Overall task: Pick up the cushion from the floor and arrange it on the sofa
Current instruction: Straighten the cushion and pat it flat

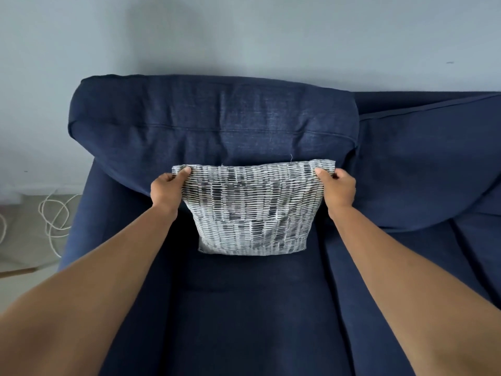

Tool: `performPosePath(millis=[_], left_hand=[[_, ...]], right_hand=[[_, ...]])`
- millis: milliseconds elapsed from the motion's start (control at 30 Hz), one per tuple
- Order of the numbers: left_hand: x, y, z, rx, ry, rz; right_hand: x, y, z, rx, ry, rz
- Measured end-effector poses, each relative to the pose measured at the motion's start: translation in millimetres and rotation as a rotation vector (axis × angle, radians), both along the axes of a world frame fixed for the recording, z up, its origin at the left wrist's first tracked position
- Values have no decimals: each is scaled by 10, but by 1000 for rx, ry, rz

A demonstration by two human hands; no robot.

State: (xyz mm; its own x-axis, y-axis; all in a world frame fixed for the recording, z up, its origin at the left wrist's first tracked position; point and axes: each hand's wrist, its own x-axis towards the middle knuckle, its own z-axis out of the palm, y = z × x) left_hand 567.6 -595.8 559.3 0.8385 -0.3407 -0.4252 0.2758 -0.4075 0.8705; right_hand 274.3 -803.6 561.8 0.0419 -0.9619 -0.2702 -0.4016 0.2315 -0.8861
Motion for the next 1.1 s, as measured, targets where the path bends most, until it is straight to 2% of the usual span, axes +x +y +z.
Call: performPosePath(millis=[100, 133, 200, 300, 367, 433, 500, 633, 700, 733, 800, 900, 1000, 1100], left_hand=[[-88, -12, -1, 114, -161, 43], [-148, -14, 7, 145, -282, 38], [-313, -22, 2, 212, -649, -45], [-618, -62, -90, 238, -1118, -434], [-801, -91, -213, 358, -1264, -796], [-867, -105, -375, 540, -1321, -1043], [-738, -116, -475, 686, -1307, -1110], [-171, -69, -477, 939, -1131, -859], [21, -13, -402, 928, -1019, -720], [32, 4, -381, 874, -1026, -685], [-117, 8, -360, 717, -1177, -712], [-624, 15, -489, 501, -1375, -938], [-929, -4, -770, 530, -1335, -1054], [-747, -87, -967, 609, -1278, -920]], right_hand=[[-28, 82, -50, -127, 214, -40], [-17, 125, -48, -237, 255, -55], [68, 234, -31, -527, 315, -11], [278, 419, -84, -817, 431, 349], [377, 526, -181, -906, 580, 677], [406, 565, -317, -964, 776, 902], [342, 482, -401, -917, 919, 923], [-26, 90, -457, -599, 1105, 643], [-180, 4, -436, -535, 1110, 538], [-206, 24, -423, -547, 1074, 505], [-145, 170, -397, -666, 987, 517], [99, 562, -449, -888, 889, 738], [295, 768, -692, -1013, 879, 846], [248, 492, -899, -983, 922, 759]])
